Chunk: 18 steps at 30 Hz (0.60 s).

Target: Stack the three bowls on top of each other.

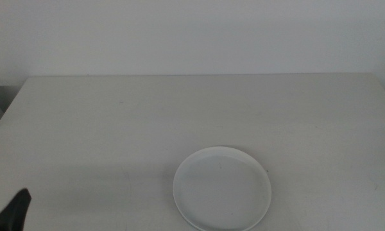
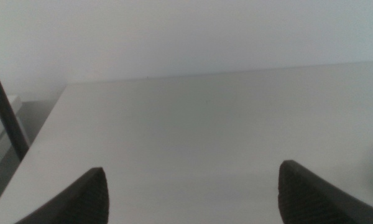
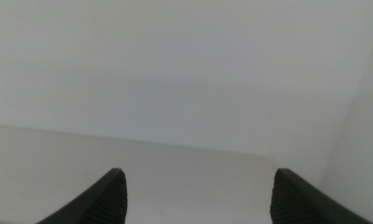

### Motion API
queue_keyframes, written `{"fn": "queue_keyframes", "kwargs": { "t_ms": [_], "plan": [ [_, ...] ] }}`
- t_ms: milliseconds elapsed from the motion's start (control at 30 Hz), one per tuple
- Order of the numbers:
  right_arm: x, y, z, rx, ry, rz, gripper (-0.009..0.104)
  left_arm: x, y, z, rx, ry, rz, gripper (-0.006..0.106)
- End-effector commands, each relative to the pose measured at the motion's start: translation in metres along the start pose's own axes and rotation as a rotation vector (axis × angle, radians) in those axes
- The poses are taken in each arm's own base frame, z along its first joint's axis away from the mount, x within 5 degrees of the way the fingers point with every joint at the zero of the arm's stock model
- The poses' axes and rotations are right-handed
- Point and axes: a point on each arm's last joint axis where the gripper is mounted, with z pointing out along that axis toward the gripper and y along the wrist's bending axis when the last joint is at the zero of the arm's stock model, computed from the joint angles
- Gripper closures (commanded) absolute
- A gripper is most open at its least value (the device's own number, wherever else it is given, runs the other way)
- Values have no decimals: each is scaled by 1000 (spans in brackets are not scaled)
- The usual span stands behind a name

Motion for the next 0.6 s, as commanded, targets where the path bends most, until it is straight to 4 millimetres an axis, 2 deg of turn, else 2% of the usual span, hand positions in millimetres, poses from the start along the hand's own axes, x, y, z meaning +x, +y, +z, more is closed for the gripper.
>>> {"fn": "queue_keyframes", "kwargs": {
  "t_ms": [0,133,300,433,567],
  "plan": [
    [4,-2,-4,37,-92,-16,36,-5,1,-4,-12,-104,-25,-5],
    [39,2,-14,31,-69,-16,36,6,1,-8,-11,-129,-25,-5],
    [70,5,-24,29,-84,-17,36,12,1,-14,-3,-159,-25,-5],
    [78,6,-27,25,-98,-18,36,11,1,-15,-2,-176,-24,-5],
    [77,6,-29,27,-120,-19,36,11,1,-16,-2,-188,-23,-5]
  ]
}}
